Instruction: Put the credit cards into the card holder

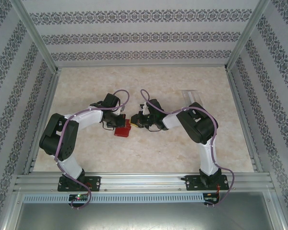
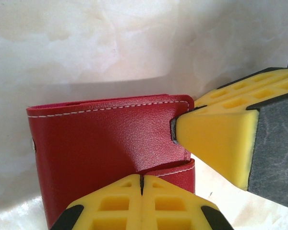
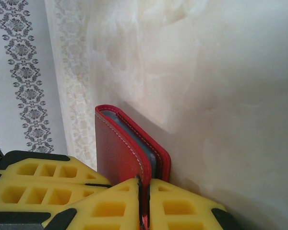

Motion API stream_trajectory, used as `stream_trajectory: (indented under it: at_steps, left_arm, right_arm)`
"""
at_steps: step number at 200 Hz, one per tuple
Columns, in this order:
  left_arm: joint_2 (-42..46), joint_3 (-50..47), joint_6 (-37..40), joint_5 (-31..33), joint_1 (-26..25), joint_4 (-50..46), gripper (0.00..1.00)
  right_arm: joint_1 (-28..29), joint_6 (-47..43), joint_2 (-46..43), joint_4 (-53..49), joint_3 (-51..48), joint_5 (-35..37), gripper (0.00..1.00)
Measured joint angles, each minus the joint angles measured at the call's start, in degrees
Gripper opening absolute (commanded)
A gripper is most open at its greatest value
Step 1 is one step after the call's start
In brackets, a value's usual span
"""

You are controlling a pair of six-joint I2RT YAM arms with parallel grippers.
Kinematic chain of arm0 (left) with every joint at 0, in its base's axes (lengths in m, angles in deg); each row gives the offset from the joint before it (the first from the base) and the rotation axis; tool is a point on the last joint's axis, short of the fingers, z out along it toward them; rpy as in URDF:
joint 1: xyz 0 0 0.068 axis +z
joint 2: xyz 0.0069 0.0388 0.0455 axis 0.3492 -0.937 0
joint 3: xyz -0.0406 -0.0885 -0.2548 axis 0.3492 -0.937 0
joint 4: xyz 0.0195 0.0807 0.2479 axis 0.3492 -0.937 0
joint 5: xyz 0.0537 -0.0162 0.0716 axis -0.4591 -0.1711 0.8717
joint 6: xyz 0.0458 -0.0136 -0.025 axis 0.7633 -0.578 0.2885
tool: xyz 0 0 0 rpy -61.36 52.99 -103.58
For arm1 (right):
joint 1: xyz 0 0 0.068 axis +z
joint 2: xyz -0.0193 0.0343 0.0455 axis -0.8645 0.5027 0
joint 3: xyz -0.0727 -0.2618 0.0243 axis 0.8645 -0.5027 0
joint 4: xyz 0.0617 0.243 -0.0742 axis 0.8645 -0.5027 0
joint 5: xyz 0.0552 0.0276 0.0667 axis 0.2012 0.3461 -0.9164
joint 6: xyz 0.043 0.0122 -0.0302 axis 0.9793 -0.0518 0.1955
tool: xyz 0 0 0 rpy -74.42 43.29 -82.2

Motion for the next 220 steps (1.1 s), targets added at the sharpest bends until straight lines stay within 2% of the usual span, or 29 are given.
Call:
stream_trajectory:
  at_steps: [220]
  left_arm:
    - [-0.04, -0.39, -0.2, -0.96, 0.35, -0.39, 0.0]
  right_arm:
    - [-0.42, 0.04, 0.0, -0.17, 0.07, -0.13, 0.11]
